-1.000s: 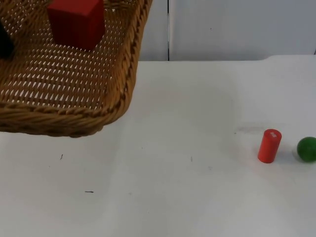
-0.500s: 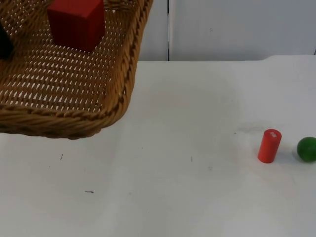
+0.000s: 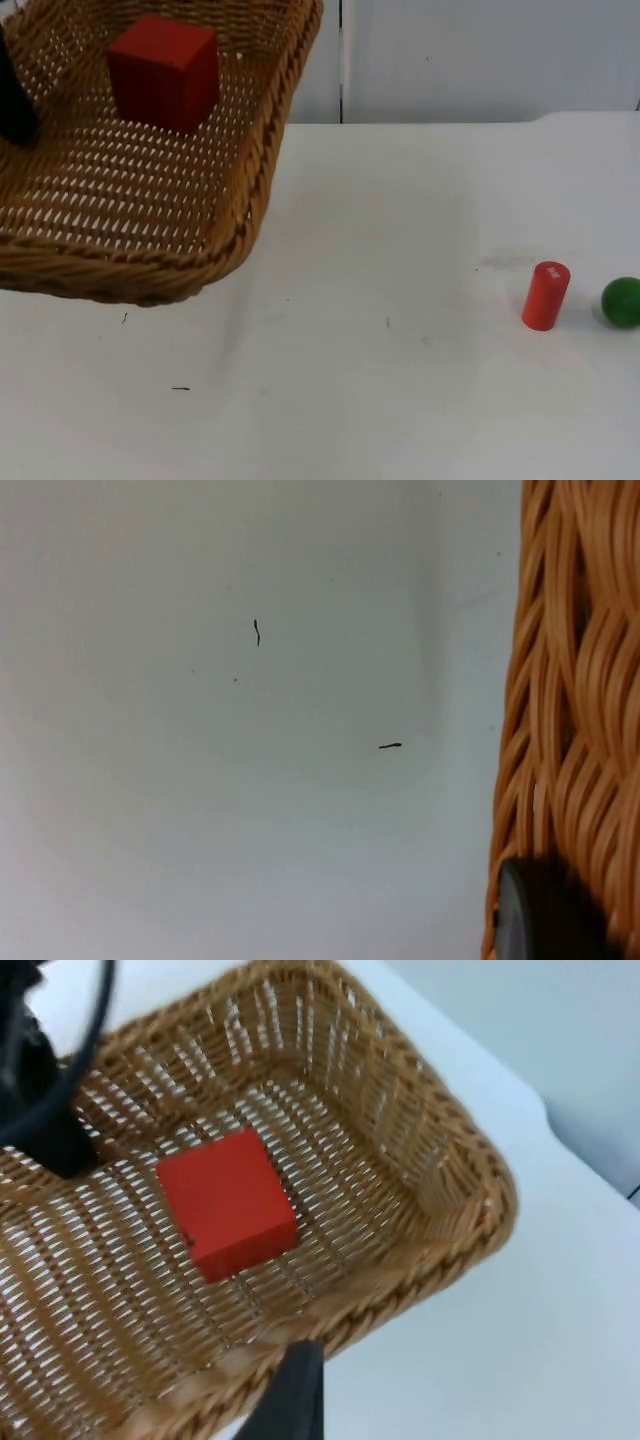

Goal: Pick up the basket with the left hand and place the object to the left of the red cylinder into the basket with the right hand.

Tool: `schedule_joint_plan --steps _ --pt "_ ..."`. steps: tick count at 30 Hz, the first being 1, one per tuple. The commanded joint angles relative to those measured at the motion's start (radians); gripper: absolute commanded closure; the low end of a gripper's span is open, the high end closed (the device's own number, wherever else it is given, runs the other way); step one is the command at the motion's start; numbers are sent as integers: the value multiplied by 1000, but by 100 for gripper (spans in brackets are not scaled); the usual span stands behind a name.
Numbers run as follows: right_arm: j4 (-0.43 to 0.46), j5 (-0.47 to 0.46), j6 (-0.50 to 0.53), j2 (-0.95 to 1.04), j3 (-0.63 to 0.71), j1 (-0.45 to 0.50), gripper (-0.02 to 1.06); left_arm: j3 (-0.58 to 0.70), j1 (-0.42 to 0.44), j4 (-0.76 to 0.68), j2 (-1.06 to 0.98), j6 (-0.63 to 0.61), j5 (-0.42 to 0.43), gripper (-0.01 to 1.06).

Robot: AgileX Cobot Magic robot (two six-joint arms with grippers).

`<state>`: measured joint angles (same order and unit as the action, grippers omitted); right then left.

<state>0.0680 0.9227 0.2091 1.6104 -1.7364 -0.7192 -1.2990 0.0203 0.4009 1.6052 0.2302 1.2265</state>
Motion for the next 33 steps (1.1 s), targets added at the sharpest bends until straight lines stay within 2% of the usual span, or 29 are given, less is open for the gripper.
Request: schedule_joint_plan --steps 1,11,14,20,27,33 --pt "-14 -31 0 -47 45 -2 18 -1 -3 29 3 12 -5 105" --pt "-14 -32 20 -101 76 -2 18 -1 -3 50 51 74 -95 105" --pt "-5 -25 49 -103 76 -2 18 -1 -3 123 110 159 -134 105" --pt "-5 -23 49 -103 76 -2 18 -1 -3 165 216 210 -215 105" --pt "-5 -21 49 -103 76 -2 18 -3 -3 192 322 262 -251 105" --pt "-3 -19 49 -103 76 -2 18 -3 1 194 393 280 -329 105"
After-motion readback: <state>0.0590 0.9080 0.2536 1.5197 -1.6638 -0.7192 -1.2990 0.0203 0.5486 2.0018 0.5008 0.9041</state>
